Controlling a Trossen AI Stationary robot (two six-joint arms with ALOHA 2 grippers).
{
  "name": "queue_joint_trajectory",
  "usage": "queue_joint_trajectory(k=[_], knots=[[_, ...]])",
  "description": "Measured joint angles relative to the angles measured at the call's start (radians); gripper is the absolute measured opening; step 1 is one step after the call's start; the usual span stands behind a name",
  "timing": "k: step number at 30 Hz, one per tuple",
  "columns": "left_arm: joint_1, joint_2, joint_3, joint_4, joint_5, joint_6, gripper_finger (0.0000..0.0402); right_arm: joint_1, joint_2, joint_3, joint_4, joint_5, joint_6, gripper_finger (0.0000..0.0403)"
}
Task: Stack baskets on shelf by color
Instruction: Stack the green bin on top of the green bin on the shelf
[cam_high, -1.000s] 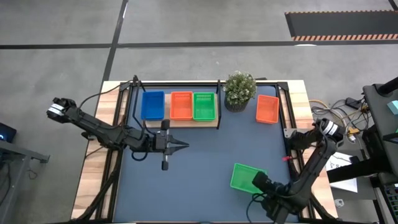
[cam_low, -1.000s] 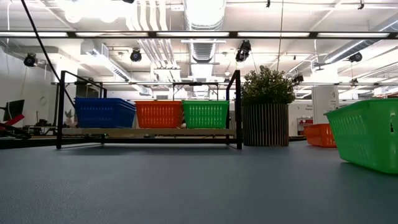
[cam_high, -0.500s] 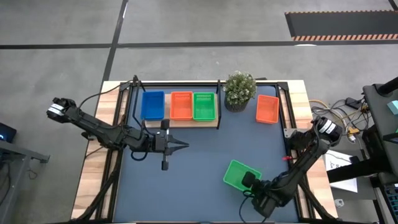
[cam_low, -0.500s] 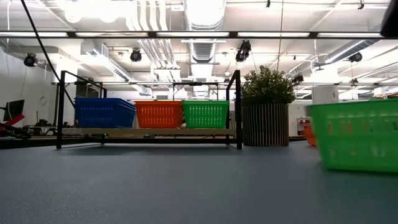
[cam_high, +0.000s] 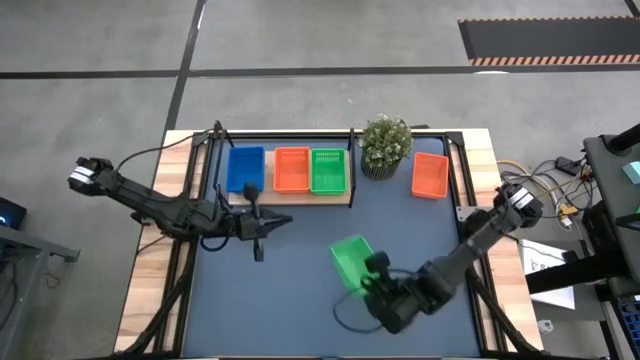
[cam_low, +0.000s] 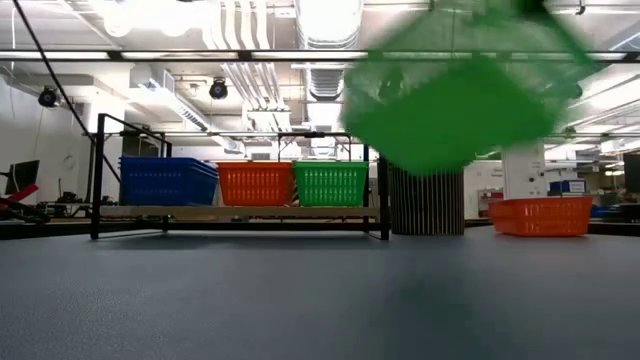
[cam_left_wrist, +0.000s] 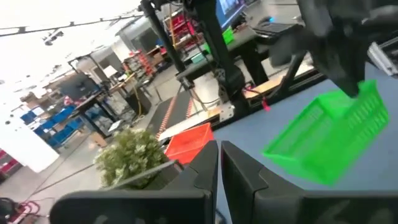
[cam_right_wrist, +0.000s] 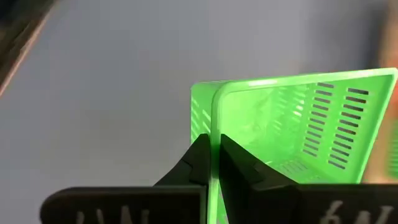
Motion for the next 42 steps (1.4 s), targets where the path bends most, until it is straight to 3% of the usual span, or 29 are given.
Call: queue_joint_trajectory(k=[4,12,18,23,30,42], knots=[[0.012,-0.091,-0.081,0.056,0.007,0.048,0.0004,-0.127,0.027,0.142,0.0,0.094,-0.005,0.0009],[0.012,-0.244,-0.153,0.067,0.005,0.053,0.0004,-0.38,0.181,0.454,-0.196,0.068,-0.128,0.0009],[0.012,-0.284,-0.153,0.069,0.005,0.052,0.0004,-0.518,0.309,0.704,-0.403,0.082,-0.158,0.0011],[0.012,-0.288,-0.154,0.069,0.003,0.081,0.0004,-0.609,0.376,0.822,-0.426,0.094,-0.183,0.0011],[0.012,-0.281,-0.154,0.068,0.003,0.084,0.0004,-0.68,0.404,0.854,-0.429,0.069,-0.246,0.0012],[0.012,-0.275,-0.154,0.068,0.003,0.083,0.0004,-0.726,0.41,0.784,-0.414,0.03,-0.249,0.0012]])
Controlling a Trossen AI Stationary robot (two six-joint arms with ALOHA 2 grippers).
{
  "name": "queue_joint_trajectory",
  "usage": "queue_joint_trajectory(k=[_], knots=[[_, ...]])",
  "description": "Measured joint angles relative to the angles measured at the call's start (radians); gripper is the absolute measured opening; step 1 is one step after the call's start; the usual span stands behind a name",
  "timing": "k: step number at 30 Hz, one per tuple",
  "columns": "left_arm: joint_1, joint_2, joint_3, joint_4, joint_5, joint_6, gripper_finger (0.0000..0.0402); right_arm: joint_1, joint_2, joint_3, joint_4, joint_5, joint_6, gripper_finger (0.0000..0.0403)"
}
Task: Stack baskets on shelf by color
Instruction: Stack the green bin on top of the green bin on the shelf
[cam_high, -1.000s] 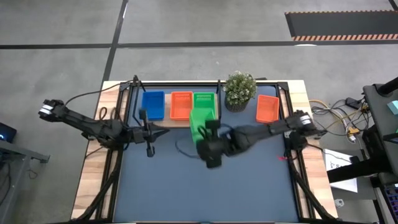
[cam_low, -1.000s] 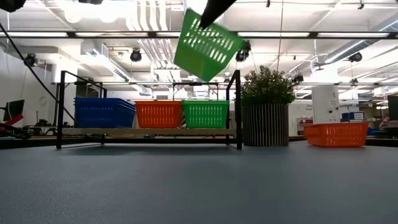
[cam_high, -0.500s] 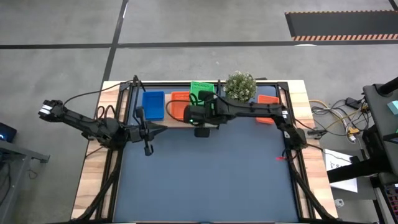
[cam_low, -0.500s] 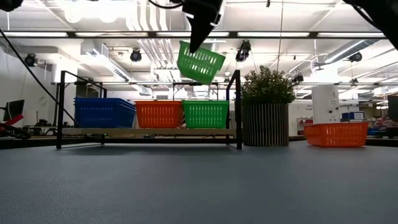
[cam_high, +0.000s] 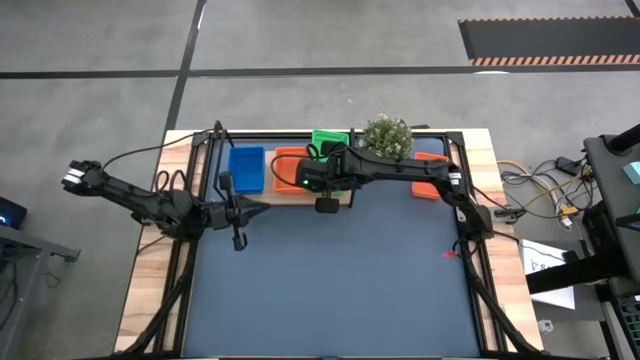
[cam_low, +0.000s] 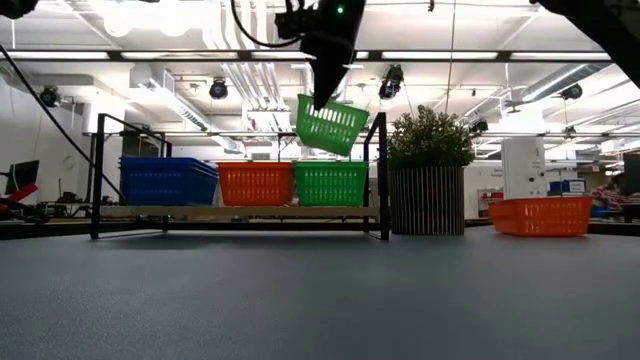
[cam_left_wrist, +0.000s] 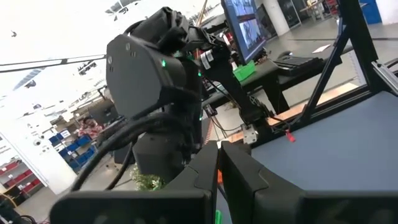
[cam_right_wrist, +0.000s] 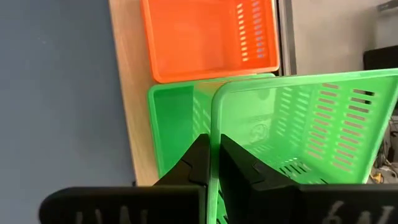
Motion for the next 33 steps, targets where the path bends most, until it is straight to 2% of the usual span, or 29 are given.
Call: queue_joint_trajectory(k=[11,18,33], knots=[[0.0,0.003,0.0,0.0,0.0,0.0,0.0004,-0.021,0.0,-0.101,0.083,-0.005,-0.027,0.0013],[0.0,0.003,0.0,0.0,0.0,-0.001,0.0004,-0.031,0.0,-0.161,0.123,-0.044,-0.049,0.0013],[0.0,0.003,0.0,0.0,0.0,-0.002,0.0004,-0.034,-0.001,-0.181,0.136,-0.047,-0.051,0.0016]])
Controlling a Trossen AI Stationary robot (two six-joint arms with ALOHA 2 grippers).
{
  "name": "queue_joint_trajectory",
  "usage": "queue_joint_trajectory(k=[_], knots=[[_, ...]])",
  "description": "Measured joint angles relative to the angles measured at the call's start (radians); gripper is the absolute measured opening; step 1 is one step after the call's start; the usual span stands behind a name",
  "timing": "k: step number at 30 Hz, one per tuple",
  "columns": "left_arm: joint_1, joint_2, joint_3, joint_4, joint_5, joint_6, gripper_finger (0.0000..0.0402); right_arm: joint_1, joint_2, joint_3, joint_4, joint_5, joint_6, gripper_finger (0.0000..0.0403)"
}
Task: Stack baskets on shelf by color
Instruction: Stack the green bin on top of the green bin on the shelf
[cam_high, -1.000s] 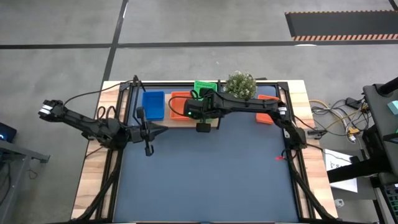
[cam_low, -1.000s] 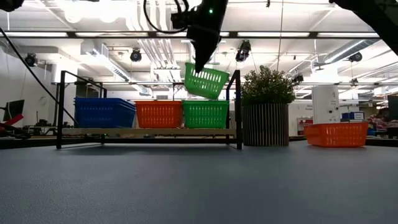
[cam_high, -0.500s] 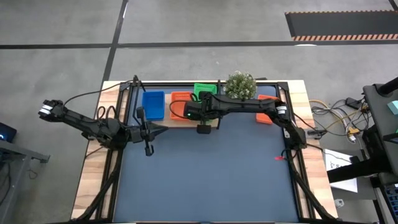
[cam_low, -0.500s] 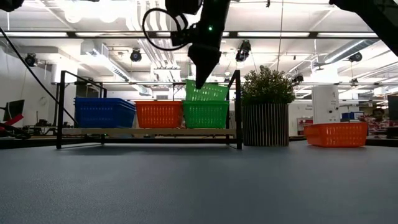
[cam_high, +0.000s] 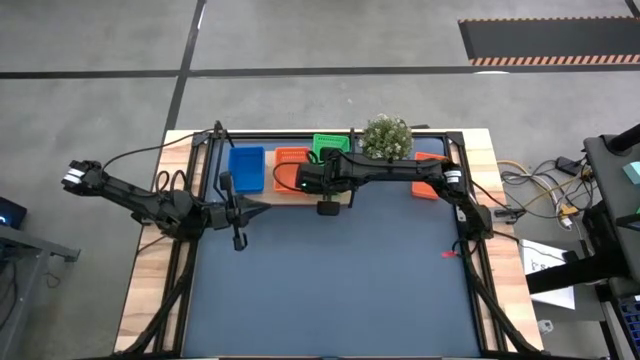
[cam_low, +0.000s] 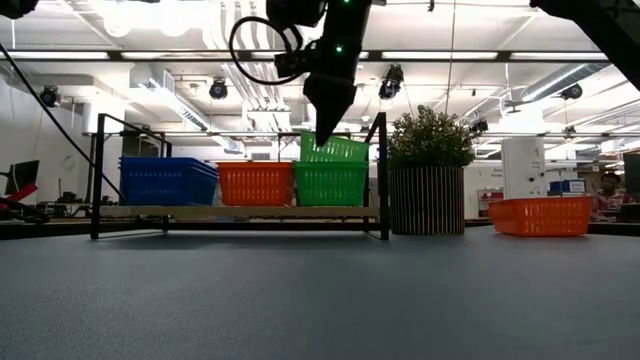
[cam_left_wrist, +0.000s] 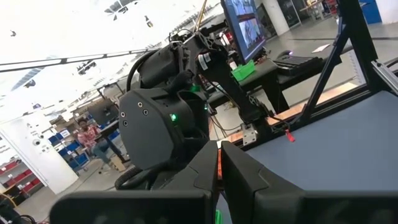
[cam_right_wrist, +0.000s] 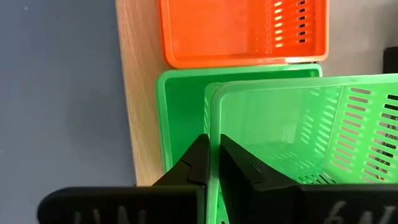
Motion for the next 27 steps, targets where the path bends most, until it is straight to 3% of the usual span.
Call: queue_joint_trajectory(k=[16,21,27], knots=[[0.0,0.003,0.0,0.0,0.0,0.0,0.0004,0.0,0.0,0.0,0.006,-0.002,-0.009,0.0115],[0.0,0.005,0.0,0.0,0.0,0.0,0.0004,0.002,-0.004,0.0,0.005,0.0,-0.039,0.0111],[0.0,0.005,0.0,0.0,0.0,0.0,0.0004,0.002,-0.011,0.0,0.009,0.017,-0.065,0.0074]])
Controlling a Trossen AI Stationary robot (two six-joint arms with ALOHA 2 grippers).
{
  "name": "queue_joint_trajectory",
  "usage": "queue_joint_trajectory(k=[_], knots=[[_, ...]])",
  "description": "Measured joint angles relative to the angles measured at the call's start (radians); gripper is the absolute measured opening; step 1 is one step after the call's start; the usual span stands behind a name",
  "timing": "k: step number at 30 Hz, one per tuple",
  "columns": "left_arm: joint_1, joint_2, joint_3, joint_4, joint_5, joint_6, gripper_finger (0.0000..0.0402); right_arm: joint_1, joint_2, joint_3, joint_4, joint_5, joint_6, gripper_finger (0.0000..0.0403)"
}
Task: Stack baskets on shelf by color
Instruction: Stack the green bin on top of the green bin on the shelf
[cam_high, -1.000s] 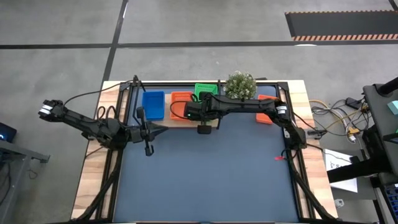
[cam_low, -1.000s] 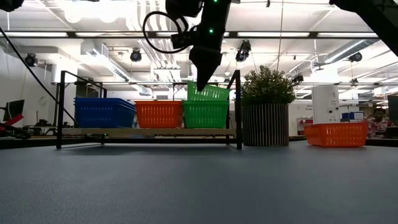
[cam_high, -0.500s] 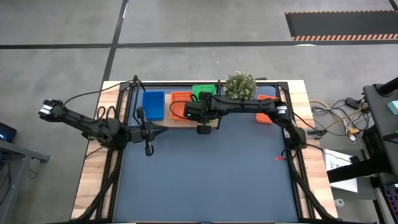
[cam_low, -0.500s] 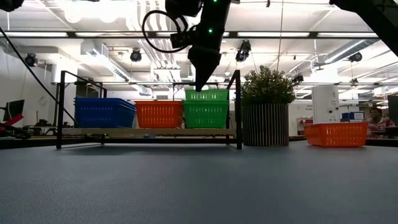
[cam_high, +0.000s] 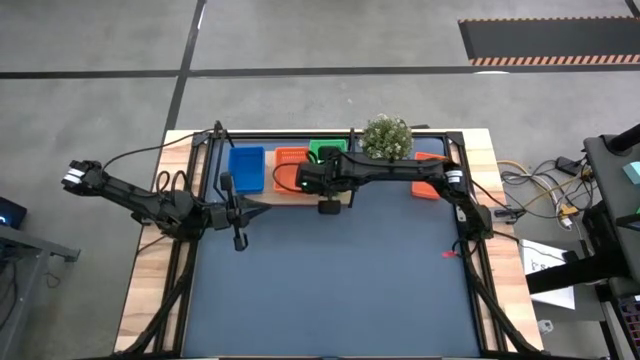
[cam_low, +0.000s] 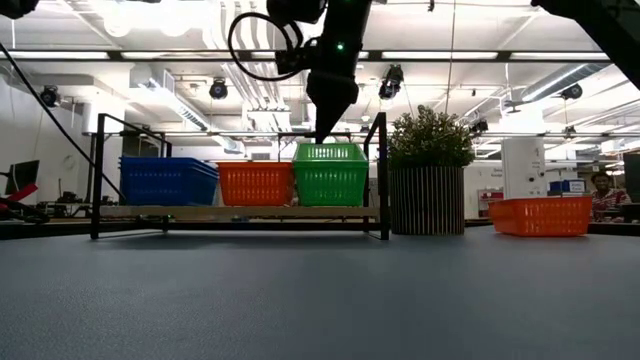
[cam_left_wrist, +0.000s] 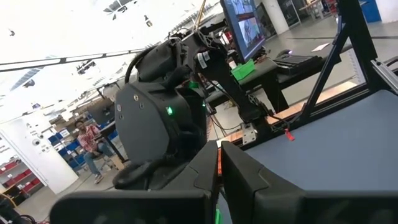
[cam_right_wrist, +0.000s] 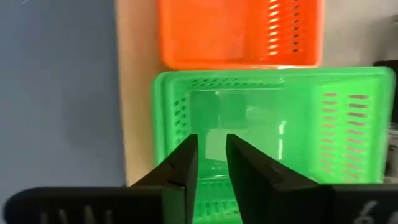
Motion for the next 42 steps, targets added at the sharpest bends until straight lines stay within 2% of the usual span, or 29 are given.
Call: queue_joint_trajectory(k=[5,10,12,17,22,35,42], knots=[[0.0,0.0,0.0,0.0,0.0,0.002,0.0004,-0.032,-0.006,0.041,0.041,0.121,-0.029,0.0028],[0.0,0.0,0.0,0.001,0.0,0.026,0.0004,-0.116,-0.007,0.07,0.179,0.137,-0.042,0.0009],[0.0,0.0,0.001,0.0,0.0,0.029,0.0004,-0.156,-0.007,0.07,0.21,0.131,-0.043,0.0009],[0.0,0.0,0.006,0.001,0.0,0.039,0.0004,-0.246,0.007,0.07,0.238,0.006,-0.015,0.0009],[0.0,0.0,0.006,0.001,0.0,0.096,0.0004,-0.263,0.033,0.068,0.234,-0.023,-0.014,0.0009],[0.0,-0.002,0.01,0.002,0.0,0.109,0.0004,-0.261,0.043,0.067,0.216,-0.014,-0.011,0.0008],[0.0,-0.001,0.01,0.002,0.0,0.107,0.0004,-0.261,-0.014,0.093,0.239,-0.015,-0.002,0.0008]])
